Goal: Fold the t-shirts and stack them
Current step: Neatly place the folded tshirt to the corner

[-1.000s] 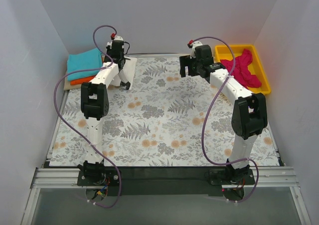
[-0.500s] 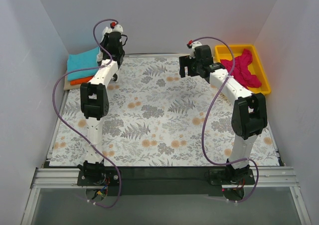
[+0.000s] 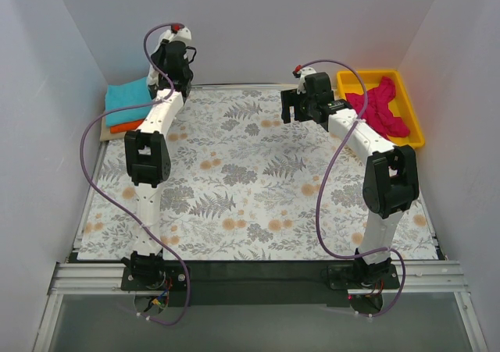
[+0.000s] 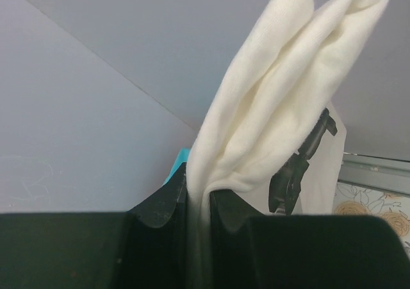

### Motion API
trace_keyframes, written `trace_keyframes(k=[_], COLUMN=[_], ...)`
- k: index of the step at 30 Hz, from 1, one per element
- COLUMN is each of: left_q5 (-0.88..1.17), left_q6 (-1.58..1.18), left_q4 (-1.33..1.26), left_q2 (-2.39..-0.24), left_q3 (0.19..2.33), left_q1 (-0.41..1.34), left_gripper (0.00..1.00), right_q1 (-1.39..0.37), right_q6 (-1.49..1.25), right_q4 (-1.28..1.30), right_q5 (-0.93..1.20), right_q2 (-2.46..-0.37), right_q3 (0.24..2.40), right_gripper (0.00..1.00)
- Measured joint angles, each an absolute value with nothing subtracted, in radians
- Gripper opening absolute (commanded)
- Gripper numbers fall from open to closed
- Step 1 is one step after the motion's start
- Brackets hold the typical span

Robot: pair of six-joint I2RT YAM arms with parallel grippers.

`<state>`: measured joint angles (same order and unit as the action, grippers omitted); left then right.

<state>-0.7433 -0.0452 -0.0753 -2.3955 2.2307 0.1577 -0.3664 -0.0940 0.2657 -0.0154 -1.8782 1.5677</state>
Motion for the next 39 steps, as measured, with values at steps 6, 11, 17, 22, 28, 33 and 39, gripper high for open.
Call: trace_keyframes(k=[6,11,17,22,28,33,39], left_q5=[-0.728,-0.715,-0.696,-0.682,-0.639,-0.587,-0.548], left_q6=[-0.025,-0.022,-0.040,-0.071,-0.117,-0.165,-0.207], left_q4=[-0.083,-0.083,-0.076,-0.067,-0.062,-0.051,-0.037], left_q2=[-2.395,-2.395,-2.394,-2.394,-2.394,-2.397,-2.426], left_q3=[2.247,2.253,2.253,2.253,2.238,2.199,2.196], left_q1=[0.152,0.139,0.098,0.038,-0.046,-0.116,-0.172], left_gripper=[0.00,0.00,0.00,0.00,0.00,0.00,0.00], right_q1=[-0.366,-0.366,-0.366,-0.366,-0.366,-0.366,-0.367], right_q6=[-0.095,-0.098,-0.100,-0.101,-0.101,-0.101,-0.101], right_q4=[0.266,0.266,0.266,0.266,0.266,0.265,0.266], right_q5=[-0.015,-0.015,-0.015,-0.015,-0.015,-0.007,0.010], right_q2=[-1.878,-1.878,-1.878,-1.878,-1.878,-1.884,-1.913], right_q3=[1.567,1.567,1.567,1.567,1.567,1.567,1.567], right_gripper=[0.76,0.76,0.76,0.76,0.76,0.76,0.75])
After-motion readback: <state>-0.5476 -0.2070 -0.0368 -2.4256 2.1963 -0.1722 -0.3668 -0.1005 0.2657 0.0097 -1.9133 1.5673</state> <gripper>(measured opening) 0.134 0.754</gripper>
